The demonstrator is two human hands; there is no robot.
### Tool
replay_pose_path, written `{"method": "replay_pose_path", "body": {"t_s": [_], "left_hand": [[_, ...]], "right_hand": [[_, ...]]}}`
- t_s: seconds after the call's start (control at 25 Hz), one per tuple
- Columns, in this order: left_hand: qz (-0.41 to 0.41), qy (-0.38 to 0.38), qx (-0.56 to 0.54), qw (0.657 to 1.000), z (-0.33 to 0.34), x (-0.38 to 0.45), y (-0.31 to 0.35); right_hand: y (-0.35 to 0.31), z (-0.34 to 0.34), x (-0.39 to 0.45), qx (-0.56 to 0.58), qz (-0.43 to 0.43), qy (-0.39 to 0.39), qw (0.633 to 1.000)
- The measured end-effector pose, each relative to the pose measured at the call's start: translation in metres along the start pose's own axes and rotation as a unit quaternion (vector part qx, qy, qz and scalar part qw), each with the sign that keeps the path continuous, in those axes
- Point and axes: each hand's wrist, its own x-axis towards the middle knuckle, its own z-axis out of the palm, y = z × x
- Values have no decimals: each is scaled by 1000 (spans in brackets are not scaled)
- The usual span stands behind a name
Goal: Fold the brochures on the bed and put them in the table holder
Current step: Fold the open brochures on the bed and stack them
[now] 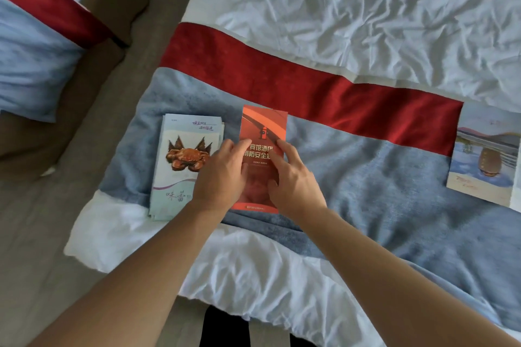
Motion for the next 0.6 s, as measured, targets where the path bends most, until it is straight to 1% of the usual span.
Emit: {"method": "replay_pose_path", "body": {"t_s": [0.16,0.28,0.44,0.6], "left_hand": [[-42,-8,25,999,-22,-21,-54],[-62,-6,11,998,-33,-37,-92],[-79,-23,3,997,-38,-48,-120],[-65,-41,29,997,-39,-48,-135]], "right_hand": [[-49,33,12,-24,-27,-41,998],[-80,59,16,-44,-34,-69,996],[-100,83,22,-59,-41,-88,994],[-104,96,25,-64,-41,-80,994]]}}
